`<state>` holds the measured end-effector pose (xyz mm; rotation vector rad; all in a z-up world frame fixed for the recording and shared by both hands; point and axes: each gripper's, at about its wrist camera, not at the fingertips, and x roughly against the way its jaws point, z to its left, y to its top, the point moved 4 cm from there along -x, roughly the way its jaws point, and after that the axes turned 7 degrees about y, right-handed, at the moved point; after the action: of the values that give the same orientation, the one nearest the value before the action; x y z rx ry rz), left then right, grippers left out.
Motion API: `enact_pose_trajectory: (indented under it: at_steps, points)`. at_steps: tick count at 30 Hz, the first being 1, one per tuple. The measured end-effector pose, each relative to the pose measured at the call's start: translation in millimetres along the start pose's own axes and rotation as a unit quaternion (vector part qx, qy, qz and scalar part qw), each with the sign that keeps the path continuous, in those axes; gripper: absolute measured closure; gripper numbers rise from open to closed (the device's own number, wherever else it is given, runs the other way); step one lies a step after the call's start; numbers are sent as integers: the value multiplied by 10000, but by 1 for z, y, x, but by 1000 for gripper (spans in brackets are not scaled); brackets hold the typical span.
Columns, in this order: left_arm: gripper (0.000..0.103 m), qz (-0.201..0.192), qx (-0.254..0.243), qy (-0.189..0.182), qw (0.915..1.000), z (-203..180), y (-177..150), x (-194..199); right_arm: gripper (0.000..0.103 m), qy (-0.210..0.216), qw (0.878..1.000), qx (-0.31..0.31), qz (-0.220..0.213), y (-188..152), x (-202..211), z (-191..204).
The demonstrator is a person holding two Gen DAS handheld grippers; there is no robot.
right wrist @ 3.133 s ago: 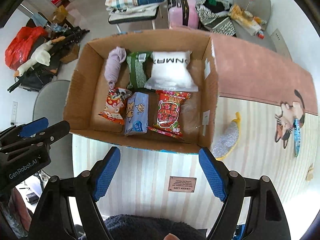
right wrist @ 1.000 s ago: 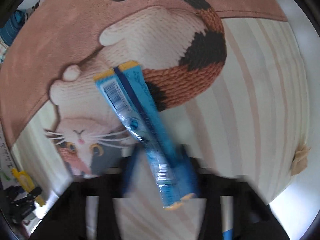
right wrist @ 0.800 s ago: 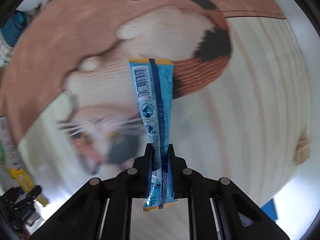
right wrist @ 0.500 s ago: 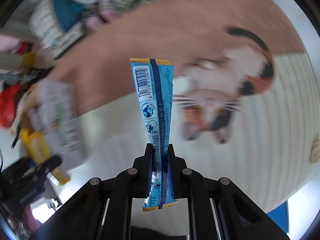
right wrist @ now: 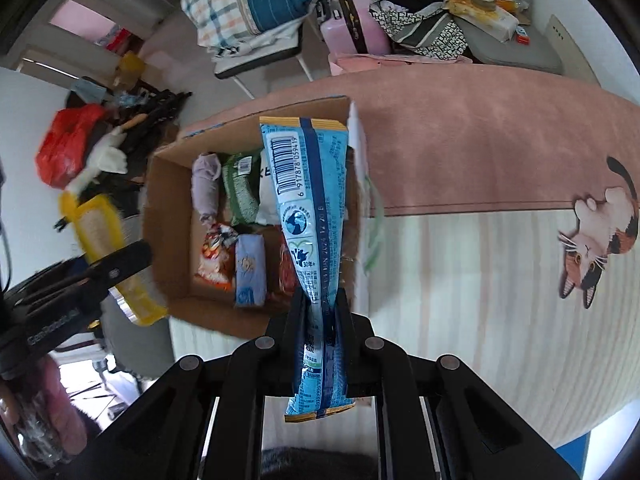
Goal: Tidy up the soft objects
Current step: 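Place sponge into box with left tool while right tool stands blue stick inside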
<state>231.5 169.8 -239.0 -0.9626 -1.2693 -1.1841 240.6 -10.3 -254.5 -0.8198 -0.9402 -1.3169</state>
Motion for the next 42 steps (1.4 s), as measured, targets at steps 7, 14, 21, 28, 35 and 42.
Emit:
enact_pose_trajectory:
  at_steps: [7,14,21,28,35,42]
  points:
    - [59,597,249,48,9979,49,0,-67,90,-478,9984,-106,275,14,-55,6]
    - [56,1115,223,14,9935,64,0,-121,90,-888,9946,-186,505,16,-97,-3]
    - [35,1391,351,-126,9896,73,-3,-142,46,-1118,9907,-72,774,16,-124,-6]
    - [7,974,146,151,9950,68,-3,-123,10,-1176,9904,101,726,15,-122,5]
    - [5,722,218,206,9969,67,-7,-106,1,-1156,9901,171,774,13,-126,15]
    - [4,472,212,345,9981,65,-11,-92,0,-1356,9883,220,662,11,-126,17]
